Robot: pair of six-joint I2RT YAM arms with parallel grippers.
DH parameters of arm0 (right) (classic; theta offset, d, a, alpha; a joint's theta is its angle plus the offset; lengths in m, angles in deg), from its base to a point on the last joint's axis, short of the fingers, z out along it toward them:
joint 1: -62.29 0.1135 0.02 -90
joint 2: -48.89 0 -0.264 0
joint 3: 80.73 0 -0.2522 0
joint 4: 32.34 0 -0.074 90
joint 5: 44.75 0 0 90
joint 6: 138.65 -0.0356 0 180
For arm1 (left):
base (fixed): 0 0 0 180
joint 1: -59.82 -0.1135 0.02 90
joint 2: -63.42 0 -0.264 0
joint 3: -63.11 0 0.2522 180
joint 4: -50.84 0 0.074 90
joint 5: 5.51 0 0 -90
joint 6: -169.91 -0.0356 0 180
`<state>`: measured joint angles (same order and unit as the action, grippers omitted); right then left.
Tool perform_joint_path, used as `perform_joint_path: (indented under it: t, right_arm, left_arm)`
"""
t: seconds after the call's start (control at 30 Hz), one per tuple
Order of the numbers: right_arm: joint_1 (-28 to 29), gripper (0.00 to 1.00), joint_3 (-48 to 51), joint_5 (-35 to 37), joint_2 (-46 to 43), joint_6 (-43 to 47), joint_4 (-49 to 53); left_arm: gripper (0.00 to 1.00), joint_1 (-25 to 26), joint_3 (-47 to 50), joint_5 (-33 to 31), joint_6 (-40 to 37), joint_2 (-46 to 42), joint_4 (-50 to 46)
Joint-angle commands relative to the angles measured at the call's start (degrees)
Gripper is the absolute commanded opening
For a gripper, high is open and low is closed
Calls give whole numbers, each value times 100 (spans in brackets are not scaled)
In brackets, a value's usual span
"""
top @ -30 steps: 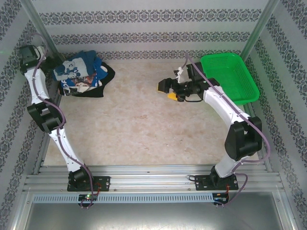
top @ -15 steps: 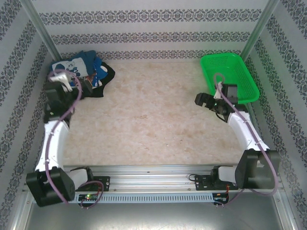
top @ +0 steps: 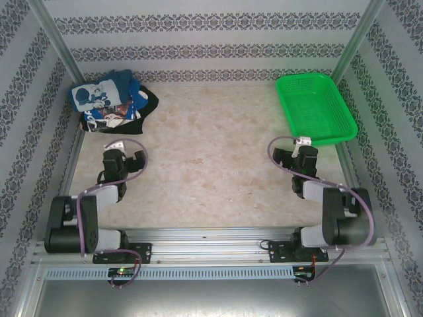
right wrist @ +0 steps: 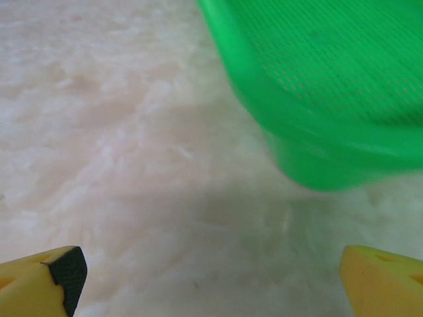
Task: Fold and stack the t-shirts
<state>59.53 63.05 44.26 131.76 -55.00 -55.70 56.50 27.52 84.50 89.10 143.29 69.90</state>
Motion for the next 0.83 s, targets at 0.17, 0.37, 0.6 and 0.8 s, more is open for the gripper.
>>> perform_joint_path:
  t: [0.17, 0.37, 0.6, 0.8]
  right_arm:
    - [273, 98, 104, 396, 361, 306, -1518]
    - [373, 98, 53, 375, 348, 458, -1414]
    - [311, 98, -12, 117, 391, 463, -1342]
    - [250, 98, 41, 2, 359, 424, -1394]
  left_arm:
    - [100, 217, 314, -358, -673, 1259, 3040]
    - [100, 226, 118, -351, -624, 1023, 2202]
    - [100, 226, 155, -360, -638, 1074, 2379]
    - [100, 228, 169, -349, -638, 1083, 2432]
